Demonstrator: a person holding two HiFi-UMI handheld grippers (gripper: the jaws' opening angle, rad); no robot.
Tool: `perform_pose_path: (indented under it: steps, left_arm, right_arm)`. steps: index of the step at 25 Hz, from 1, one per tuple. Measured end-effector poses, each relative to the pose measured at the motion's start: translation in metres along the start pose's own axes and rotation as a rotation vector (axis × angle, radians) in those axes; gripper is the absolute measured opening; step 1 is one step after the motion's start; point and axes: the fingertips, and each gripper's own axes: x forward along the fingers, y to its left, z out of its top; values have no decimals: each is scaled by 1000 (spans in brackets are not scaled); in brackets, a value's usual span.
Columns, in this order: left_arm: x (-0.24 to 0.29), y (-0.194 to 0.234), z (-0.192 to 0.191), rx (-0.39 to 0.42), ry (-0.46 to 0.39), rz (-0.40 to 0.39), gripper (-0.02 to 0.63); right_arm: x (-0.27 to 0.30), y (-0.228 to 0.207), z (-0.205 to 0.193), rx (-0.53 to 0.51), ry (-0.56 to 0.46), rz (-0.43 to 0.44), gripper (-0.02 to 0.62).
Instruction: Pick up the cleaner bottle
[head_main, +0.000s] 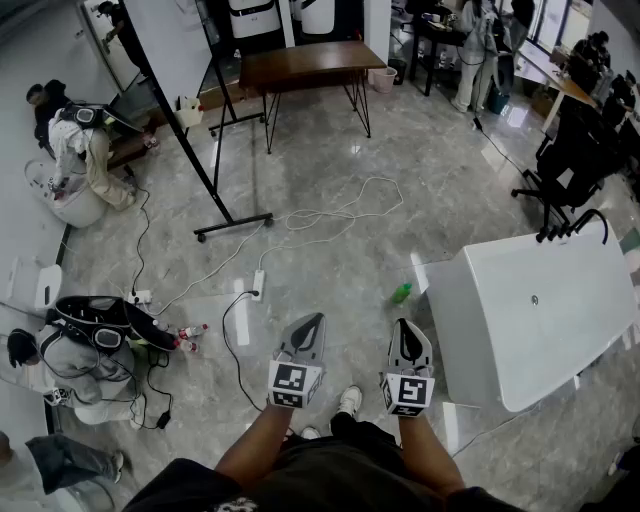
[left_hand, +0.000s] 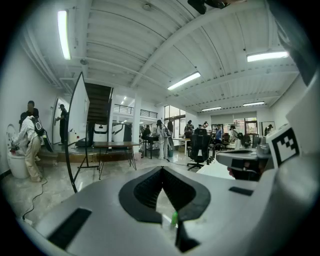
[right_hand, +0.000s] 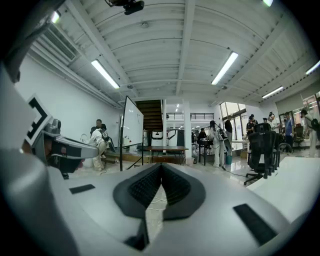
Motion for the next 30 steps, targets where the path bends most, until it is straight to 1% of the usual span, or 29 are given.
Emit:
perform_pose_path:
  steps: [9, 15, 19, 25, 30]
  left_arm:
    - [58, 7, 14, 17, 15, -22, 6]
    - [109, 12, 17, 23, 9, -65, 6]
    - [147, 14, 24, 18, 2, -123, 6]
    - [221, 25, 29, 46, 20, -228, 6]
    - [292, 22, 31, 88, 47, -347, 6]
  right_arm:
    - [51, -33, 7, 14, -15, -13, 17]
    - [89, -56, 12, 16, -24, -56, 17]
    - [112, -70, 7, 7, -10, -99, 17]
    - [157, -100, 2, 8, 10, -193, 17]
    - [191, -136, 1, 8, 8, -328, 17]
